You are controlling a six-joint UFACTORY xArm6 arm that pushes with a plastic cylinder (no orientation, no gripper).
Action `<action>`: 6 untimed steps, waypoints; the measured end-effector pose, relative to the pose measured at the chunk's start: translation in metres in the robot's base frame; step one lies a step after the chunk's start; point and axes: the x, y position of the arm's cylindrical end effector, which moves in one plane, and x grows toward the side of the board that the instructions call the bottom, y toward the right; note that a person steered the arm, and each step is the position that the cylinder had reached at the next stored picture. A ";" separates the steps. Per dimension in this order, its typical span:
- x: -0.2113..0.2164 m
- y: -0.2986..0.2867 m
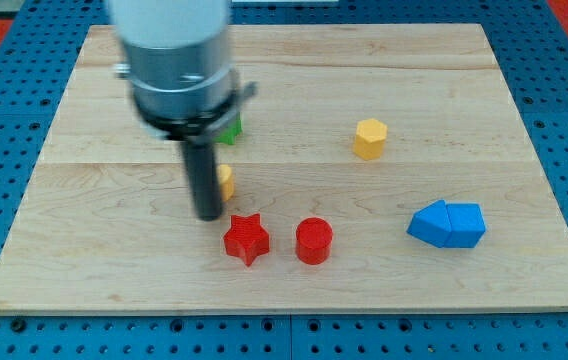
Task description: Push heart in between red star and green star
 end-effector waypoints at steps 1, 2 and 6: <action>0.000 -0.029; -0.002 0.002; -0.049 0.081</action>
